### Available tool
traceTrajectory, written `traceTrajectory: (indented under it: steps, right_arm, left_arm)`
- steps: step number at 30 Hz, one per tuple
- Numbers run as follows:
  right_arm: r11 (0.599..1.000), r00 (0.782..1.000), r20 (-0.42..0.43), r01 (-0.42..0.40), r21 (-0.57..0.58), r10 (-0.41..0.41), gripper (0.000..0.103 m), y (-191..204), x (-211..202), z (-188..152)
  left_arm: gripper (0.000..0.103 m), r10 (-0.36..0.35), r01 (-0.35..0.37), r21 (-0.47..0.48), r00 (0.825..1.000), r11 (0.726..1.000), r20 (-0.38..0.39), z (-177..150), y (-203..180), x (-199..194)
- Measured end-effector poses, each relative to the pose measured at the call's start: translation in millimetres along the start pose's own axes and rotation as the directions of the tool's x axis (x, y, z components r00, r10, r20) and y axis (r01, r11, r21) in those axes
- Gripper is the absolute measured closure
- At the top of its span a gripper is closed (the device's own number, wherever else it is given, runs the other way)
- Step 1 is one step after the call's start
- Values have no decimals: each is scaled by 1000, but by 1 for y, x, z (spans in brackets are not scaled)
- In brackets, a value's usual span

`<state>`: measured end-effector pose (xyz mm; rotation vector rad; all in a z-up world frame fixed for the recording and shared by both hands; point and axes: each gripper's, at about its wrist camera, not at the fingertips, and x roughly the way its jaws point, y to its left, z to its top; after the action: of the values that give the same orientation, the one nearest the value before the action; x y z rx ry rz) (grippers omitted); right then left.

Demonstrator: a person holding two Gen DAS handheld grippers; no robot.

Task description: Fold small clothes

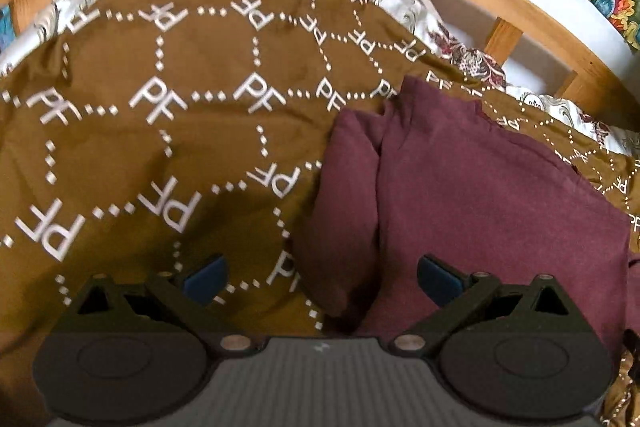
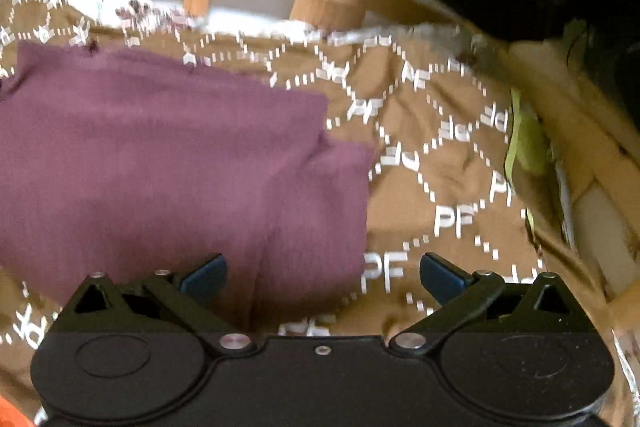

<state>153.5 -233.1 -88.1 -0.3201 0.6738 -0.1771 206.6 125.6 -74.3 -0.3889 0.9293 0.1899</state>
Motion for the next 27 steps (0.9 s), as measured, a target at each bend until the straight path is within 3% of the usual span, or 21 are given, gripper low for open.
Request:
traceTrajectory:
  steps: [6, 11, 16, 23, 27]
  right_arm:
    - [991, 982, 156, -115, 73, 103, 1, 12, -14, 12]
    - [979, 949, 242, -203, -20, 202, 1, 48, -22, 21]
    - [960, 937, 210, -277, -34, 278, 1, 81, -24, 26]
    - [947, 957, 44, -278, -158, 288, 1, 120, -3, 6]
    - [940, 950, 20, -305, -151, 312, 1, 123, 4, -3]
  left_arm:
    - [1, -51, 43, -92, 995, 995, -84, -3, 7, 10]
    - [1, -95, 65, -211, 986, 975, -134, -3, 22, 15]
    - [1, -131, 77, -284, 975, 956, -177, -4, 30, 25]
    - [1, -124, 68, -288, 975, 955, -182, -3, 33, 30]
    - [1, -128, 73, -294, 977, 953, -172, 0, 33, 31]
